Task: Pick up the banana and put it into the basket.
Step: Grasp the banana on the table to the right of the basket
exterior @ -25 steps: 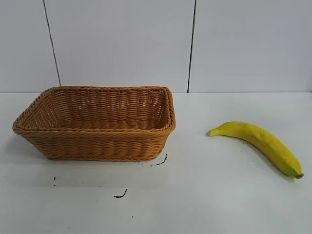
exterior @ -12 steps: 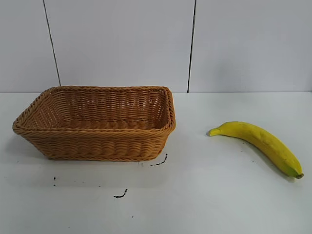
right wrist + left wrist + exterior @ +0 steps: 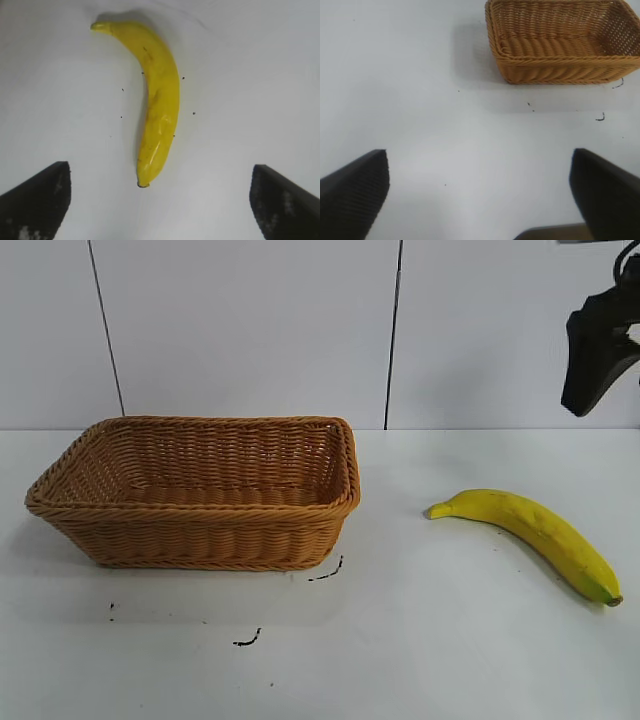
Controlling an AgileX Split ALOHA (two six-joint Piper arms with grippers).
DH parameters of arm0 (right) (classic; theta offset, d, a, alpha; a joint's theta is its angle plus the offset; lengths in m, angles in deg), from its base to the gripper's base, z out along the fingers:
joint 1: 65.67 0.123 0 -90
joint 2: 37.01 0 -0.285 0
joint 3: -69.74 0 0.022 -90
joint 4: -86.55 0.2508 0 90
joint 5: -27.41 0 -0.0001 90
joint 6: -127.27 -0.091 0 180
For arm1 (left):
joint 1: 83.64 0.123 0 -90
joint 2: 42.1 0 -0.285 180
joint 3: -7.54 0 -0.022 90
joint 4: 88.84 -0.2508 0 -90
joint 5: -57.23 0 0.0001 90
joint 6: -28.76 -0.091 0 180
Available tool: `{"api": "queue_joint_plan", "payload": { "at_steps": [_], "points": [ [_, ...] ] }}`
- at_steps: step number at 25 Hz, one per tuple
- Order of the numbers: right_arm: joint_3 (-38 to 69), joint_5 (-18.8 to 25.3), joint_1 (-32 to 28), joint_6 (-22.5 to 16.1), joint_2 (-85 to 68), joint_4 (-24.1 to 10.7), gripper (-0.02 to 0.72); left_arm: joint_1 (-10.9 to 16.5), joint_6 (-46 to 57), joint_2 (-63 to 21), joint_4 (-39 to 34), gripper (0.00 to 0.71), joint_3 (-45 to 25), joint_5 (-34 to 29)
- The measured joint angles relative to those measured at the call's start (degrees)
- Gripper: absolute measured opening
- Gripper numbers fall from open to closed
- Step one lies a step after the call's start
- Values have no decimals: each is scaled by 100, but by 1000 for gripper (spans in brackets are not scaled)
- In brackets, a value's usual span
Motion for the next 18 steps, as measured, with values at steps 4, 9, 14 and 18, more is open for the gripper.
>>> {"api": "queue_joint_plan", "payload": {
  "at_steps": [4,9,14,18],
  "points": [
    [0,-165,0,-143,148,-192,696,0,0,0,-5,695,0,0],
    [0,-345,0,-305,442,-421,696,0,0,0,-5,695,0,0],
    [-4,-582,0,-324,928,-425,696,0,0,0,-5,695,0,0],
    [-4,-966,0,-491,1371,-425,696,0,0,0,-5,695,0,0]
  ]
}}
